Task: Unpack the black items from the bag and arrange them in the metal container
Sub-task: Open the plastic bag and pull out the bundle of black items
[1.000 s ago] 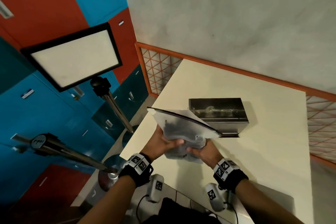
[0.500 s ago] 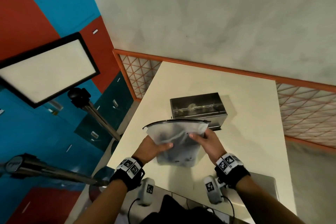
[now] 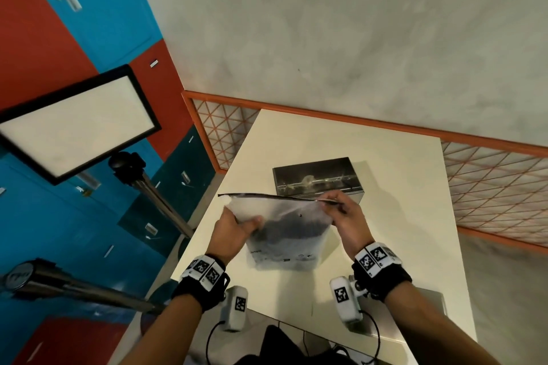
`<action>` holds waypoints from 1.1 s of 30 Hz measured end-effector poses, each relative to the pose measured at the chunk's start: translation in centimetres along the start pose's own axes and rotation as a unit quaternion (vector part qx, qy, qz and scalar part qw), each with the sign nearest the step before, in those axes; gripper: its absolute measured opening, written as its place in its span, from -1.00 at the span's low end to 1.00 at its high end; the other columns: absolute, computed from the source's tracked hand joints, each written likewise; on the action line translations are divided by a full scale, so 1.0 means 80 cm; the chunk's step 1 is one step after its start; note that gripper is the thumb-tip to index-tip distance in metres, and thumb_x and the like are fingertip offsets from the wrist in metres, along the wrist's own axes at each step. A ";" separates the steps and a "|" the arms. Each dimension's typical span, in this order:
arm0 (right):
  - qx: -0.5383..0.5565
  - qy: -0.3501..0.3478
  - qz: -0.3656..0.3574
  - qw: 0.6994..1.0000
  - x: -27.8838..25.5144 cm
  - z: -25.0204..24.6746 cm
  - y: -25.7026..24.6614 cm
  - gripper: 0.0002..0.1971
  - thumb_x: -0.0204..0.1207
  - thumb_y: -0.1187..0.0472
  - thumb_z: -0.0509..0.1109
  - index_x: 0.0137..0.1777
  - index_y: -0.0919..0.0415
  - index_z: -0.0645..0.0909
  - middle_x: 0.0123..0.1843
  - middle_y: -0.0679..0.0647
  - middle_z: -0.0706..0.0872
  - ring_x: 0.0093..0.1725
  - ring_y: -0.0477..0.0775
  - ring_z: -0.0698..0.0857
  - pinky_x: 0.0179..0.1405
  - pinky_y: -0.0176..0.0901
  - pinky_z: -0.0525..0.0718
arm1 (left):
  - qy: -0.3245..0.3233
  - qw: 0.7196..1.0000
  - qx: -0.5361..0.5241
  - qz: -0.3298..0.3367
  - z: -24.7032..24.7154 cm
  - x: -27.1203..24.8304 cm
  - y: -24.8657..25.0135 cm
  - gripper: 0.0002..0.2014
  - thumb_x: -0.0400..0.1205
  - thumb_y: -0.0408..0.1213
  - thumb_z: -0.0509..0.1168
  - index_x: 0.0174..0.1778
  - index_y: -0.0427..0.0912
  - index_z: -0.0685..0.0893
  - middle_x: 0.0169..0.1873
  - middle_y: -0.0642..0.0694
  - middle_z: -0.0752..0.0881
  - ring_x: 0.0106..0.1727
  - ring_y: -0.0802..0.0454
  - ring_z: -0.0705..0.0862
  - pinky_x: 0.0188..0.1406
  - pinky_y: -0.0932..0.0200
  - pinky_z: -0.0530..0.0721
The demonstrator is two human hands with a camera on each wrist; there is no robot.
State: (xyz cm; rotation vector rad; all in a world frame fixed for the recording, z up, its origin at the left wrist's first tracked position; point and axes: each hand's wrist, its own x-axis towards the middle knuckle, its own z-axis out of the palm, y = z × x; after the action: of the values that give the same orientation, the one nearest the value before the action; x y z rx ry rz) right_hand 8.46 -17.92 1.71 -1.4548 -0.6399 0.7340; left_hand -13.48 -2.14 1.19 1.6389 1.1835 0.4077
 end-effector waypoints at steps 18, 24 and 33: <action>-0.029 -0.048 0.016 0.998 0.010 -0.019 -0.016 -0.67 0.59 -0.01 0.34 0.27 0.09 0.68 0.16 0.12 0.80 0.25 0.23 0.71 0.37 0.37 0.57 | -0.021 0.831 0.350 0.433 0.095 -0.008 0.127 -0.59 0.68 -0.09 0.10 0.40 -0.06 0.63 0.15 -0.06 0.75 0.22 -0.04 0.69 0.61 -0.33 0.32; -0.051 -0.008 -0.019 0.998 -0.001 -0.039 -0.022 -0.70 0.59 -0.02 0.35 0.23 0.05 0.70 0.11 0.04 0.80 0.18 0.16 0.74 0.25 0.40 0.64 | -0.021 0.841 0.299 0.449 0.112 0.003 0.131 -0.76 0.70 -0.29 0.29 0.26 -0.10 0.71 -0.08 -0.03 0.65 -0.08 -0.06 0.63 0.00 -0.07 0.65; 0.009 0.015 -0.006 1.000 0.001 -0.037 -0.025 -0.78 0.72 0.18 0.25 0.16 0.19 0.72 0.03 0.10 0.81 0.08 0.08 0.74 0.19 0.15 0.61 | -0.044 0.834 0.323 0.445 0.126 0.002 0.146 -0.78 0.75 -0.11 0.15 0.21 -0.02 0.63 -0.01 0.01 0.67 0.00 -0.04 0.65 -0.08 -0.15 0.64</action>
State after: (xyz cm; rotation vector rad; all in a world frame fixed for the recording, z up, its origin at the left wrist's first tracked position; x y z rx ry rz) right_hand 10.88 -19.71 3.62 -1.4425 -0.6176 0.7062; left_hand -0.18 -7.23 7.14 2.7534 0.3995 0.5185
